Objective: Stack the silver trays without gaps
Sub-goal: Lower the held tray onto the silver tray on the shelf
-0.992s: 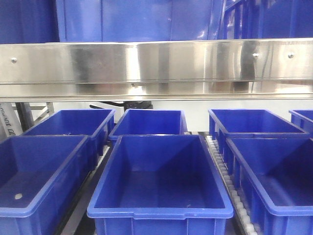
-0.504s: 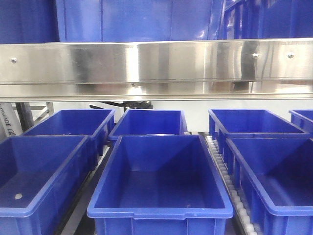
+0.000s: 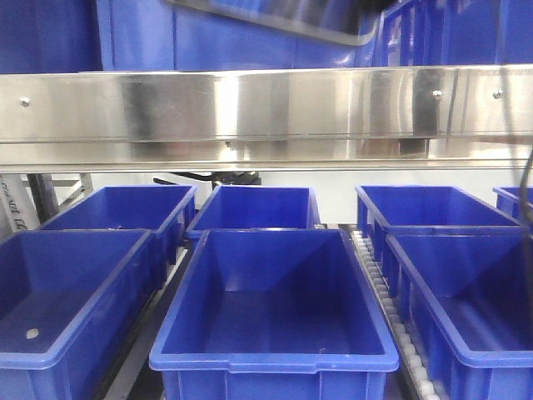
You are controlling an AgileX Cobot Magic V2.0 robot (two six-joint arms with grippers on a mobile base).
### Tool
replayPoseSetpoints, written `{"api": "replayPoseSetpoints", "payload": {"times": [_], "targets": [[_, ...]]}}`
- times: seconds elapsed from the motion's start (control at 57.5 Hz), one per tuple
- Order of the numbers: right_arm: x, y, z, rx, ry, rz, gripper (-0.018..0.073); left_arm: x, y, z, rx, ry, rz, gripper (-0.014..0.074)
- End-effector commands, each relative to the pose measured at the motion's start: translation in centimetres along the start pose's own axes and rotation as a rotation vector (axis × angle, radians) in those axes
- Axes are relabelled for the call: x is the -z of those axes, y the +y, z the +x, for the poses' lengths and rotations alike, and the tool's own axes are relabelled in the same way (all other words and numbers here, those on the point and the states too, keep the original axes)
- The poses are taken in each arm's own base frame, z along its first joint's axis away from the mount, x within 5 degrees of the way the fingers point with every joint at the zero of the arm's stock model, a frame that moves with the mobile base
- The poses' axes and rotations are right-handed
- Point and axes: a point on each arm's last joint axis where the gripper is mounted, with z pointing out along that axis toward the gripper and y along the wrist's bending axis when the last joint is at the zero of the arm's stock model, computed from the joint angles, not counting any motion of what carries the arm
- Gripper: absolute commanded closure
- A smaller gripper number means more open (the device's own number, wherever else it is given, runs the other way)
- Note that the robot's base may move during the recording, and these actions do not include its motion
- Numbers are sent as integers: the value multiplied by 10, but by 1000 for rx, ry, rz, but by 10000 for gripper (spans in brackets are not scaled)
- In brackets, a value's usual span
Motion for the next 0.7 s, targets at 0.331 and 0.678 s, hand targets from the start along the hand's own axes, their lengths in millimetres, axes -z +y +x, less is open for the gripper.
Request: {"api": "replayPoseSetpoints", "payload": {"times": [0.331, 0.678], "targets": [[-11, 4, -1, 33, -28, -8, 332, -29, -9, 9, 34, 20, -3, 443], [-3, 7, -10, 39, -71, -13, 362, -23, 0, 5, 49, 16, -24, 262]]}}
